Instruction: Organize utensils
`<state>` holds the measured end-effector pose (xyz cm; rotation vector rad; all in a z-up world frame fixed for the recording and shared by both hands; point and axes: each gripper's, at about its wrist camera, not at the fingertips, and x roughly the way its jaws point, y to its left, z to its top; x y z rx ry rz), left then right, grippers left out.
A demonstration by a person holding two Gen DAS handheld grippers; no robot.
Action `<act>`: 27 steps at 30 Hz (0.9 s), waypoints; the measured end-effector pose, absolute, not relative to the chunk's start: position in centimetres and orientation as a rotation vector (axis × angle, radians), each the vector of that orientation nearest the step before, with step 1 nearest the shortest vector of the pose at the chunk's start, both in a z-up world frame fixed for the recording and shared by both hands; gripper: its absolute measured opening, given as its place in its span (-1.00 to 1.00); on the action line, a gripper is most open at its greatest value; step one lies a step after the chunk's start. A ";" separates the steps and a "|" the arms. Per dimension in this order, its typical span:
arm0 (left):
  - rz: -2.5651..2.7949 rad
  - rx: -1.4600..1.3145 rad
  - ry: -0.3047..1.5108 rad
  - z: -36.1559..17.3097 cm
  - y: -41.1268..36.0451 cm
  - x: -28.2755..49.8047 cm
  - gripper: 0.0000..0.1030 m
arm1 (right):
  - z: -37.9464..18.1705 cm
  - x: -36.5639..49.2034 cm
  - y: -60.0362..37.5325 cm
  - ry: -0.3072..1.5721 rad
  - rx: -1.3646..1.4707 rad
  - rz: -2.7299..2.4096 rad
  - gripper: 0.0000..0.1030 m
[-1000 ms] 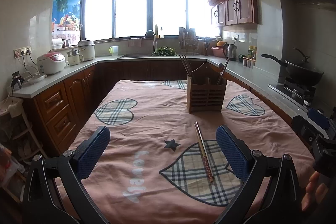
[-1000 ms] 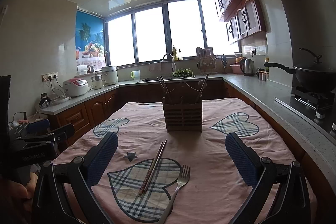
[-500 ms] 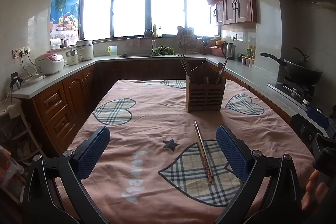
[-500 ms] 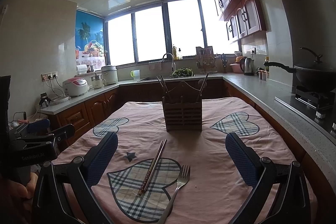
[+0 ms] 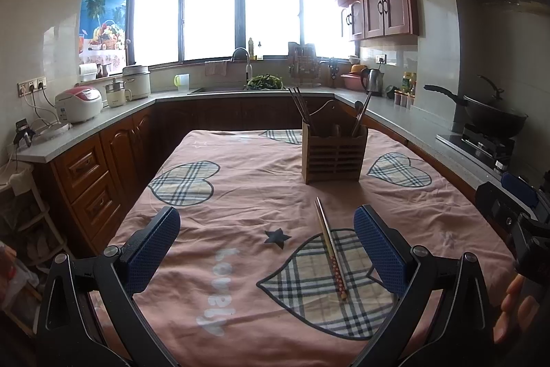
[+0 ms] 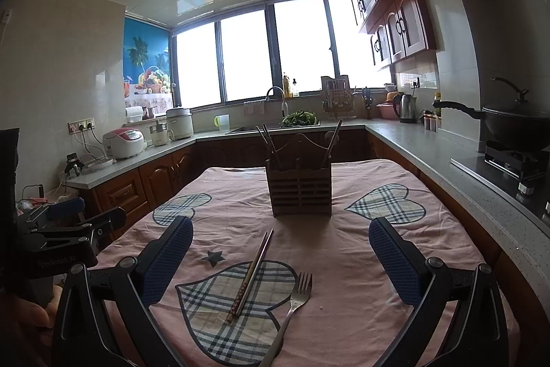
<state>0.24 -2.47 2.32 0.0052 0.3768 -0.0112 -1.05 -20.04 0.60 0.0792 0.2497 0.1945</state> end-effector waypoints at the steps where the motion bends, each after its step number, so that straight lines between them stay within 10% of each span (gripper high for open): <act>1: -0.012 0.005 0.377 2.3 -2.5 0.3 1.00 | 0.6 -1.0 -20.0 0.249 0.079 0.195 1.00; 27: -0.041 0.009 0.383 2.3 -2.2 1.5 1.00 | 0.8 -0.5 -20.0 0.254 0.078 0.196 1.00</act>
